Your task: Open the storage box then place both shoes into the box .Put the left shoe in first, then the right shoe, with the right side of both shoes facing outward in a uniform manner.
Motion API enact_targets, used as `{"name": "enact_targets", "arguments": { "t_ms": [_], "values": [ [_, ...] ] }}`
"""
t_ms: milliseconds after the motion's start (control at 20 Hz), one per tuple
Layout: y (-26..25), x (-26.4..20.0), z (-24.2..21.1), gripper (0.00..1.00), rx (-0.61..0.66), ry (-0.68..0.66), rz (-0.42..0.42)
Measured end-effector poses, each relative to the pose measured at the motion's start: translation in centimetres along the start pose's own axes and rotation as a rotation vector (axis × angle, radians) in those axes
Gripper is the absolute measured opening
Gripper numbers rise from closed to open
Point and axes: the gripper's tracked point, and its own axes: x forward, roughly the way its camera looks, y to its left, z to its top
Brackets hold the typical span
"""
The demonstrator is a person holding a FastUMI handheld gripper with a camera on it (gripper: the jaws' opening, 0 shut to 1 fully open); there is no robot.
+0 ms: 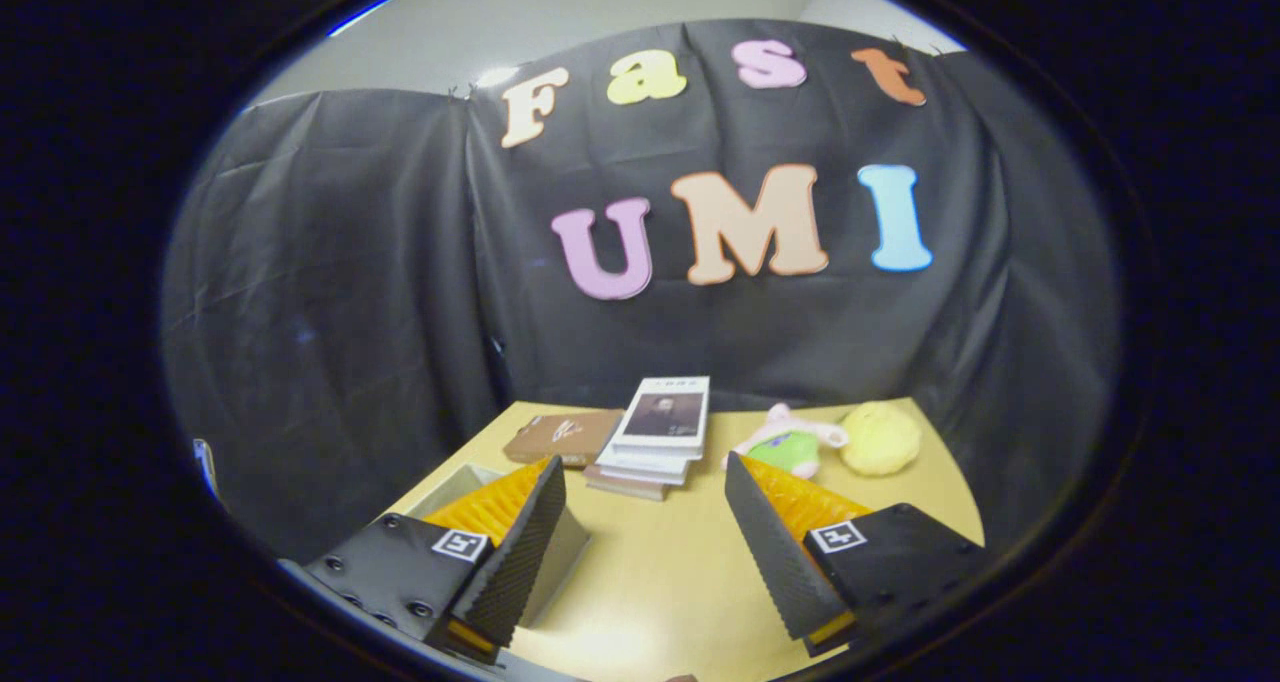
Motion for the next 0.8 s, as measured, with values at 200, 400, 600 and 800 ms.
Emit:
{"name": "enact_targets", "arguments": {
  "t_ms": [200, 400, 600, 800],
  "values": [
    [-3.1, -2.4, 2.9, 1.00, -0.002, -0.118, -0.079],
    [-5.0, -4.9, 3.0, 1.00, -0.049, -0.166, -0.154],
    [-6.1, -6.5, 2.7, 1.00, -0.052, -0.182, -0.197],
    [-7.4, -8.1, 2.8, 1.00, -0.012, -0.196, -0.215]
  ]
}}
